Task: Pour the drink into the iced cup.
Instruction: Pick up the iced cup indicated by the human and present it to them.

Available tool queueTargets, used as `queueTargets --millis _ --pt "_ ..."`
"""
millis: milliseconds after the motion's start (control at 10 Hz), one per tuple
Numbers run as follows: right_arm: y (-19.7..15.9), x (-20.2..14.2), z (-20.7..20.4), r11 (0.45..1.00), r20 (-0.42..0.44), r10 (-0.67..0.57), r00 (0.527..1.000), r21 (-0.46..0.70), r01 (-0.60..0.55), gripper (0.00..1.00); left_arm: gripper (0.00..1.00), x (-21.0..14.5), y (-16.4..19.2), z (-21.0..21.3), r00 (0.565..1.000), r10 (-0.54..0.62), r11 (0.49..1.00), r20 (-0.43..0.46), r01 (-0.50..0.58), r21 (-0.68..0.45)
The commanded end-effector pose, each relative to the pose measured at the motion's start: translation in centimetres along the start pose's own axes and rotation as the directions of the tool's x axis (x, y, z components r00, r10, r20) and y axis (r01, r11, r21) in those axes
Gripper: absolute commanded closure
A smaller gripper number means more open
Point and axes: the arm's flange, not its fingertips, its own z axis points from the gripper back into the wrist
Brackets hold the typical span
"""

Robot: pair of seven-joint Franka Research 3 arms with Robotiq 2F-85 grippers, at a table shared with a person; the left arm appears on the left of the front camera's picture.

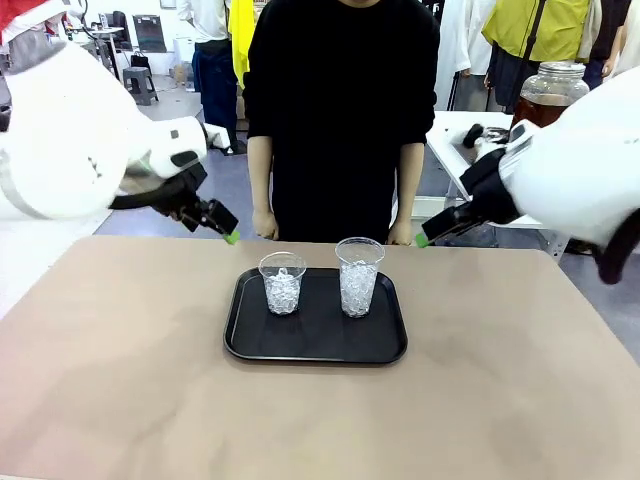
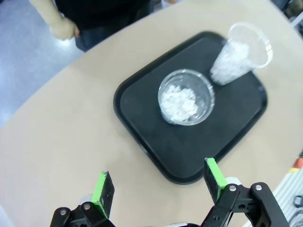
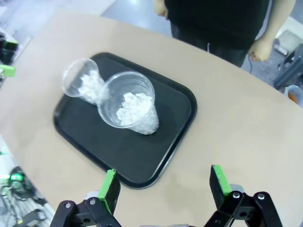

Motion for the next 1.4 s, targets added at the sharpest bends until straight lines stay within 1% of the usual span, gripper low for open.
queueTargets --millis 0,100,200,300,400,600,700,800,900,1000,1300 --pt "-2.1 0.4 1.7 0.99 0.018 -0.062 0.998 0.129 0.059 0.0 0.0 0.6 2.4 1.9 0.996 0.085 0.988 0.005 -0.084 -0.128" --pt "-2.9 0.5 2.6 0.975 0.028 -0.123 0.992 0.189 0.115 0.0 0.0 0.7 3.4 2.6 0.988 0.153 0.974 0.017 -0.148 -0.172" --pt "-4.0 0.6 3.1 0.95 0.027 -0.171 0.985 0.268 0.158 0.0 0.0 0.7 4.3 2.9 0.979 0.2 0.956 0.026 -0.189 -0.224" --pt "-5.0 0.4 3.2 0.928 0.017 -0.204 0.979 0.322 0.187 0.0 0.0 0.6 5.3 3.0 0.97 0.243 0.937 0.025 -0.228 -0.264" --pt "-6.2 0.2 3.1 0.89 -0.004 -0.243 0.97 0.397 0.225 0.0 0.0 0.4 6.5 2.9 0.958 0.286 0.913 0.017 -0.267 -0.307" --pt "-7.8 -0.4 2.2 0.841 -0.02 -0.294 0.956 0.47 0.268 0.0 0.0 -0.2 8.2 2.5 0.937 0.35 0.868 0.0 -0.324 -0.376" --pt "-8.0 -0.3 1.9 0.843 -0.02 -0.291 0.957 0.468 0.266 0.0 0.0 -0.4 8.7 2.3 0.933 0.36 0.867 -0.003 -0.336 -0.368" --pt "-7.9 -0.2 1.7 0.853 -0.025 -0.274 0.961 0.455 0.255 0.0 0.0 -0.5 8.6 2.4 0.942 0.335 0.885 0.004 -0.313 -0.346" --pt "-7.5 -0.1 1.7 0.873 -0.018 -0.239 0.971 0.434 0.223 0.0 0.0 -0.5 8.0 2.6 0.963 0.27 0.923 0.01 -0.256 -0.286" --pt "-7.7 -1.2 2.3 0.839 -0.034 -0.305 0.952 0.464 0.285 0.0 0.0 -1.0 8.6 2.5 0.931 0.366 0.872 -0.008 -0.345 -0.347" --pt "-7.7 -1.2 2.3 0.839 -0.034 -0.305 0.952 0.464 0.285 0.0 0.0 -1.0 8.6 2.5 0.931 0.366 0.872 -0.008 -0.345 -0.347"
